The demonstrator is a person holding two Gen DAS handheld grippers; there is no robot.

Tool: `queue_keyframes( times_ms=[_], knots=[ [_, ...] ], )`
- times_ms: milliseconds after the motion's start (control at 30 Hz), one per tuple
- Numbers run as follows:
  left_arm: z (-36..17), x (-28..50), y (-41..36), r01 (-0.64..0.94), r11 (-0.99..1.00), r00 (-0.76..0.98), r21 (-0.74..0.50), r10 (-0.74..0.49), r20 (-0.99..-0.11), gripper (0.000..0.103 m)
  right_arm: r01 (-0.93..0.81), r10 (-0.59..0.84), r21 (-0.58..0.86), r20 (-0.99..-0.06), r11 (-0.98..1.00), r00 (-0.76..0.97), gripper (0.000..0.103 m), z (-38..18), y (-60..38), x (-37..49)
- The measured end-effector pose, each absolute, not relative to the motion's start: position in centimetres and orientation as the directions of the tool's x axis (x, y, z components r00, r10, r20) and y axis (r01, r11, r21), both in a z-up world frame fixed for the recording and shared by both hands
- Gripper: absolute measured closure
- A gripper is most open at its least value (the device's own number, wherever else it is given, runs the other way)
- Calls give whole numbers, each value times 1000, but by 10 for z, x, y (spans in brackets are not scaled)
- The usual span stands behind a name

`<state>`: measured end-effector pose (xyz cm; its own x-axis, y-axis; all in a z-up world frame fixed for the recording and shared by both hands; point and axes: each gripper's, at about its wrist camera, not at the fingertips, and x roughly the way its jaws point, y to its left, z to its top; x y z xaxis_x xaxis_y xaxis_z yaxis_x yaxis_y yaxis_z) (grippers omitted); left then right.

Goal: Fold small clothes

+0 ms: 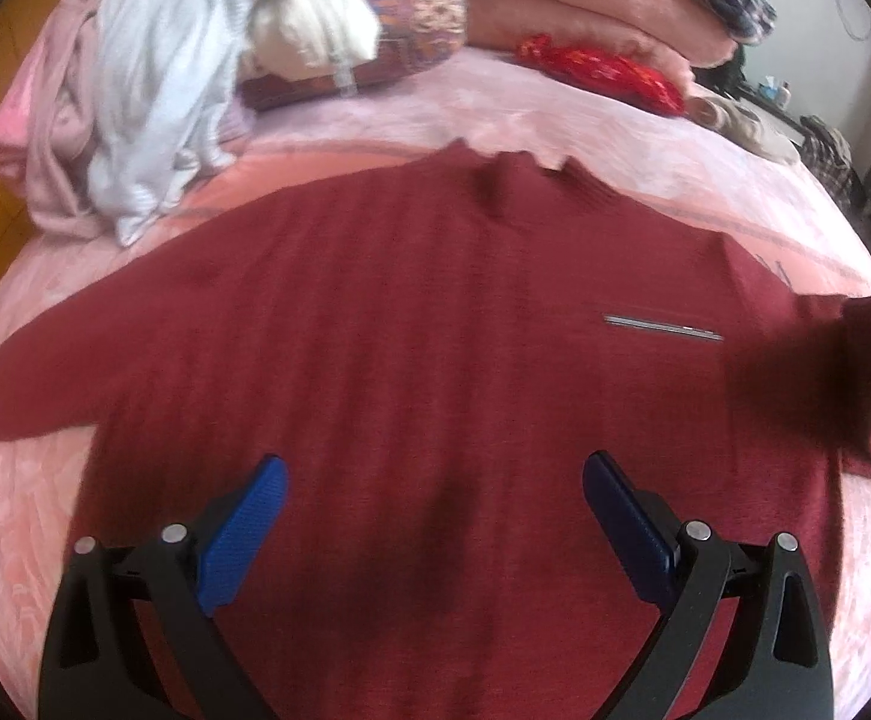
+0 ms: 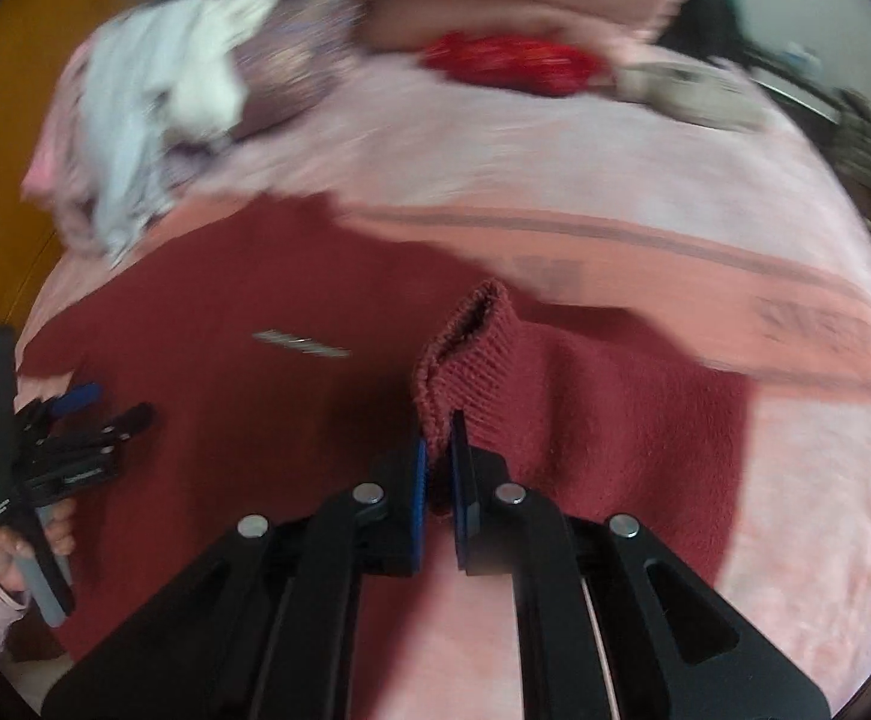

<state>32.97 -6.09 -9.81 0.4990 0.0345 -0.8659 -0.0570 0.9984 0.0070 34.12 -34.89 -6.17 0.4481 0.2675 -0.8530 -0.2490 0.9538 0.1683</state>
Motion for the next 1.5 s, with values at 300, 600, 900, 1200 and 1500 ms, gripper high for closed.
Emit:
queue_keyframes(
  times_ms=[300, 600, 900, 1200, 1500],
  knots=[
    [-98, 326, -12, -85, 996, 517, 19, 60, -854, 4, -400, 306, 156, -887, 903, 345, 97, -90, -212, 354],
    [-102, 324, -22, -40, 999, 505, -10, 12, -863, 4, -380, 482, 357, -818, 853, 314, 53, -78, -217, 355],
    [-113, 338, -102, 39, 998, 472, -51, -64, -879, 4, -248, 553, 495, -714, 832, 429, 53, -64, -335, 326],
    [-138, 355, -161, 45, 997, 440, -57, -71, -895, 19, -187, 539, 512, -723, 838, 433, 54, -106, -411, 302],
    [-127, 361, -164, 27, 981, 438, -191, -184, -880, 86, -152, 523, 518, -714, 842, 465, 58, -113, -446, 288]
  ],
)
